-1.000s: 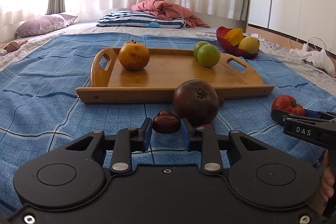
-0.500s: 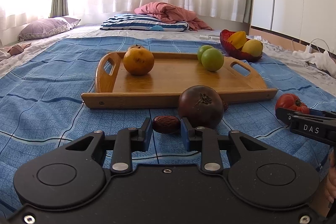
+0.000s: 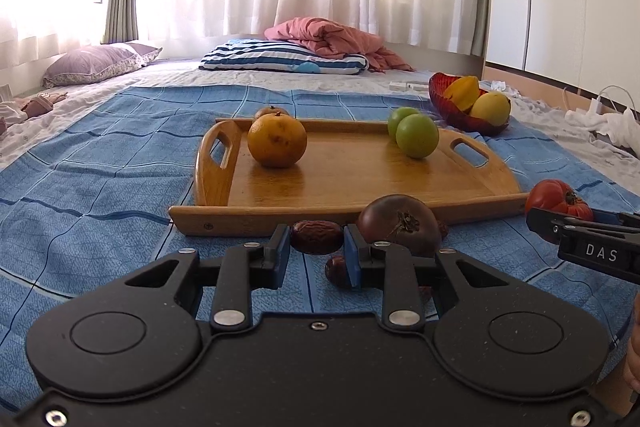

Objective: Organize fruits
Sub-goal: 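Carry the tomato over the tray with the right tool while the left tool carries the date there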

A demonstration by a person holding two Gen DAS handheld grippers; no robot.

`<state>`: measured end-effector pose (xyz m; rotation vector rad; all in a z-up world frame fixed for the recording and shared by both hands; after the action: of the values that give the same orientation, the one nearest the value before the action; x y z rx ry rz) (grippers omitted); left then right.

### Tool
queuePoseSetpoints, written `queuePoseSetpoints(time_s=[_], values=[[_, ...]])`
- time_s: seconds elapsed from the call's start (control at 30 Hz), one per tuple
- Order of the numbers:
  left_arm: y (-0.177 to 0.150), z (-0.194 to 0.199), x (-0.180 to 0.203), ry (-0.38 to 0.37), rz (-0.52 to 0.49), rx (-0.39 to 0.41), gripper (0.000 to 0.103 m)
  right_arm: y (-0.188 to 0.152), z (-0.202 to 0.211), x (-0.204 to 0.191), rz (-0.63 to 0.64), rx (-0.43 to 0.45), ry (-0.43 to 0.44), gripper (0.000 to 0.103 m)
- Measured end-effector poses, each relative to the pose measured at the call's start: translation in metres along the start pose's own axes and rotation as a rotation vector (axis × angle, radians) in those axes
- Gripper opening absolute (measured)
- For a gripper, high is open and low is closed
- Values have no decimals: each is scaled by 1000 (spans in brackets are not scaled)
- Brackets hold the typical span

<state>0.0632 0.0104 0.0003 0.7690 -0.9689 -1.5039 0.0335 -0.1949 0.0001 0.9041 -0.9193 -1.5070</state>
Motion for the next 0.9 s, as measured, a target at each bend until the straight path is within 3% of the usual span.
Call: queuePoseSetpoints(time_s=[0.6,0.9], values=[[42,-33,-11,24,3,14,27,42,-27,-8,-4,29,64,65],[66,-63,-25,9,63,-1,27,61,-63,-14,-14,13,75,65]])
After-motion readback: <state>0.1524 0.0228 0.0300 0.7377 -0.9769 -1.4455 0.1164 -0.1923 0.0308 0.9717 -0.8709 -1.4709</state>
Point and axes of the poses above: each gripper's, at about its wrist camera, not at the fingertips, and z roughly against the way its jaws point, x to its right, y to its top, the point moved 4 cm from there along -z, roughly the way its jaws point, and after that the axes turned 1 degree about -x, right-handed, at the moved point
